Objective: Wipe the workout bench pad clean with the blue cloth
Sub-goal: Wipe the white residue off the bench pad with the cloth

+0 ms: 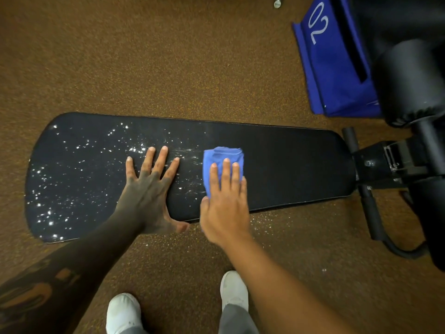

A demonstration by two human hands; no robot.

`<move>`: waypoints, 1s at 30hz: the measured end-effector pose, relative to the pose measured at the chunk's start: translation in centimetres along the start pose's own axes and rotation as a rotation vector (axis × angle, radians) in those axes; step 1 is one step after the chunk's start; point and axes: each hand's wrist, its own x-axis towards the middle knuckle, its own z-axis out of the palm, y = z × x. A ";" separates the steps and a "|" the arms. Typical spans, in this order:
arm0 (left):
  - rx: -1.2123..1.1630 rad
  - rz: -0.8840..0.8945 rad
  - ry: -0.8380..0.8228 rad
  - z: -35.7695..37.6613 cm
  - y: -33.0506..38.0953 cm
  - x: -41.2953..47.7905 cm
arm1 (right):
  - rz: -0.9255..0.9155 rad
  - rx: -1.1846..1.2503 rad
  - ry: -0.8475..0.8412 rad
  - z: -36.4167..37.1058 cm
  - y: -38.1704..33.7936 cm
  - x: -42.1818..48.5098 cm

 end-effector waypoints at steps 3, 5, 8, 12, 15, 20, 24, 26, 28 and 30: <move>0.000 0.001 0.007 0.1 -0.1 0.0 | -0.087 -0.027 -0.016 0.0 1.4 -0.4; -0.003 0.007 0.010 0.1 -0.2 0.0 | -0.001 -0.034 -0.017 -0.4 3.0 0.2; 0.004 0.009 0.009 0.2 -0.2 -0.1 | 0.139 -0.002 0.003 -0.5 2.1 0.3; -0.009 0.009 0.020 0.3 -0.3 -0.1 | -0.057 -0.034 -0.024 0.4 -0.3 -1.2; -0.014 0.009 0.011 0.4 -0.8 -0.4 | -0.216 -0.065 -0.074 -0.1 1.7 -0.4; -0.023 -0.012 -0.008 0.6 -1.2 -0.6 | -0.168 -0.080 -0.085 -1.3 1.5 4.9; -0.029 -0.021 -0.008 0.7 -1.4 -0.6 | -0.093 -0.067 -0.091 -1.7 0.5 6.6; -0.033 -0.021 -0.008 0.7 -1.5 -0.6 | -0.117 -0.036 -0.091 -1.5 0.6 4.8; -0.034 -0.021 -0.009 0.7 -1.5 -0.7 | -0.159 -0.023 -0.100 -1.1 0.9 2.2; -0.036 -0.024 -0.005 0.6 -1.6 -0.7 | -0.186 -0.042 -0.119 -0.8 1.3 0.9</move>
